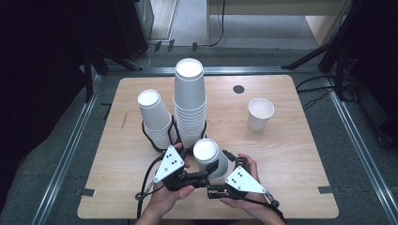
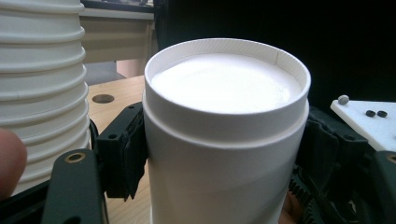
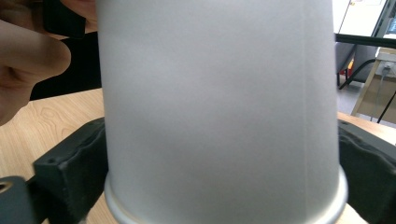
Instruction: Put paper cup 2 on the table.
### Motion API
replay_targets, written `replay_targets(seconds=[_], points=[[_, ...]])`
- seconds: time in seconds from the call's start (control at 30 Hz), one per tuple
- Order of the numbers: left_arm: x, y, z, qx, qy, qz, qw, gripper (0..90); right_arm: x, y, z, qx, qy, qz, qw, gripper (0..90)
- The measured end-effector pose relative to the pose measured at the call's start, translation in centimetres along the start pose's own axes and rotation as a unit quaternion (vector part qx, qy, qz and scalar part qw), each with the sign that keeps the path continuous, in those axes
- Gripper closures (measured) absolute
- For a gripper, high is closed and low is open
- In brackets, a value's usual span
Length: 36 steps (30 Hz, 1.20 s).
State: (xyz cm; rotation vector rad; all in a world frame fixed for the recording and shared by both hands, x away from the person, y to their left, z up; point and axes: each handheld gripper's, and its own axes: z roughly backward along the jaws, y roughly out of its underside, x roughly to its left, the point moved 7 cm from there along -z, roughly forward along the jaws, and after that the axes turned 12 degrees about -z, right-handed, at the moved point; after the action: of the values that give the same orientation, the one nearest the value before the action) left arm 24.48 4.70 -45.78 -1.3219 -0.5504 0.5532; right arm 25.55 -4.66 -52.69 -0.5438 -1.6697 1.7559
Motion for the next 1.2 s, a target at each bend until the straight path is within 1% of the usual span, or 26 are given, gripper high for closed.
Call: replay_targets(seconds=[0.1, 0.17, 0.23, 0.3, 0.37, 0.47, 0.5, 0.53, 0.6, 0.67, 0.7, 0.73, 0.8, 0.83, 0.87, 0.9, 0.97, 1.0, 1.03, 1.1, 1.13, 1.17, 1.2], points=[[0.0, 0.2, -0.1, 0.005, 0.000, 0.001, 1.0000, 22.0, -0.1, 0.2, 0.0, 0.005, 0.006, 0.004, 1.0000, 7.4], [0.0, 0.3, -0.2, 0.013, 0.002, 0.000, 0.9999, 20.7, -0.2, 0.4, 0.0, 0.009, 0.012, 0.013, 0.9998, 8.8], [0.1, 0.3, -0.2, 0.022, 0.000, 0.008, 0.9997, 19.0, -0.2, 0.7, 0.0, 0.012, 0.019, 0.024, 0.9995, 10.2], [0.2, 0.1, -0.1, 0.025, 0.007, 0.016, 0.9995, 10.7, -0.5, 0.6, -0.1, 0.013, 0.032, 0.032, 0.9989, 10.5], [0.2, 0.0, 0.0, 0.027, 0.012, 0.018, 0.9994, 8.6, -0.8, 0.5, 0.0, 0.015, 0.041, 0.041, 0.9982, 10.6], [0.6, 0.0, 0.2, 0.028, 0.011, 0.022, 0.9993, 7.2, -1.6, 0.1, 0.2, 0.016, 0.067, 0.079, 0.9945, 10.7], [0.6, 0.1, 0.2, 0.029, 0.011, 0.023, 0.9992, 7.2, -1.9, -0.1, 0.3, 0.016, 0.079, 0.098, 0.9919, 10.7], [0.7, 0.1, 0.2, 0.031, 0.013, 0.028, 0.9990, 7.2, -2.1, -0.2, 0.4, 0.016, 0.085, 0.109, 0.9903, 10.7], [0.8, 0.3, 0.2, 0.035, 0.013, 0.028, 0.9989, 7.2, -2.5, -0.4, 0.6, 0.017, 0.102, 0.144, 0.9841, 10.7], [0.9, 0.4, 0.1, 0.041, 0.015, 0.026, 0.9987, 7.2, -3.0, -0.7, 0.8, 0.020, 0.119, 0.193, 0.9737, 10.7], [0.9, 0.4, 0.1, 0.043, 0.016, 0.026, 0.9986, 7.2, -3.2, -0.9, 1.0, 0.020, 0.129, 0.221, 0.9665, 10.7], [0.8, 0.5, 0.0, 0.045, 0.016, 0.027, 0.9985, 7.2, -3.3, -1.0, 1.1, 0.020, 0.134, 0.237, 0.9621, 10.6], [0.8, 0.6, -0.1, 0.050, 0.018, 0.027, 0.9982, 7.2, -3.6, -1.4, 1.3, 0.018, 0.144, 0.280, 0.9488, 10.7], [0.7, 0.8, -0.2, 0.056, 0.020, 0.025, 0.9979, 7.2, -3.6, -1.5, 1.4, 0.017, 0.148, 0.293, 0.9445, 10.7], [0.6, 0.8, -0.3, 0.057, 0.020, 0.024, 0.9979, 7.2, -3.7, -1.6, 1.5, 0.016, 0.153, 0.316, 0.9361, 10.7], [0.6, 0.9, -0.4, 0.060, 0.021, 0.023, 0.9977, 7.2, -3.7, -1.6, 1.5, 0.017, 0.156, 0.333, 0.9297, 10.6], [0.4, 0.9, -0.5, 0.062, 0.024, 0.025, 0.9975, 7.2, -3.5, -1.5, 1.6, 0.019, 0.157, 0.361, 0.9190, 10.6], [0.4, 1.0, -0.6, 0.064, 0.025, 0.024, 0.9973, 7.2, -3.4, -1.5, 1.6, 0.018, 0.156, 0.373, 0.9144, 10.6], [0.3, 1.0, -0.6, 0.066, 0.027, 0.024, 0.9971, 7.2, -3.3, -1.4, 1.5, 0.018, 0.154, 0.382, 0.9112, 10.6], [0.2, 1.2, -0.7, 0.072, 0.030, 0.024, 0.9966, 7.2, -3.0, -1.2, 1.4, 0.018, 0.151, 0.393, 0.9070, 10.6], [0.2, 1.2, -0.7, 0.073, 0.032, 0.024, 0.9965, 7.3, -2.8, -1.2, 1.3, 0.014, 0.150, 0.400, 0.9041, 10.5], [0.1, 1.2, -0.7, 0.075, 0.036, 0.025, 0.9962, 7.4, -2.7, -1.1, 1.3, 0.015, 0.150, 0.399, 0.9046, 10.6], [0.1, 1.3, -0.8, 0.076, 0.038, 0.026, 0.9960, 8.4, -2.6, -1.1, 1.3, 0.013, 0.148, 0.403, 0.9029, 10.6]])
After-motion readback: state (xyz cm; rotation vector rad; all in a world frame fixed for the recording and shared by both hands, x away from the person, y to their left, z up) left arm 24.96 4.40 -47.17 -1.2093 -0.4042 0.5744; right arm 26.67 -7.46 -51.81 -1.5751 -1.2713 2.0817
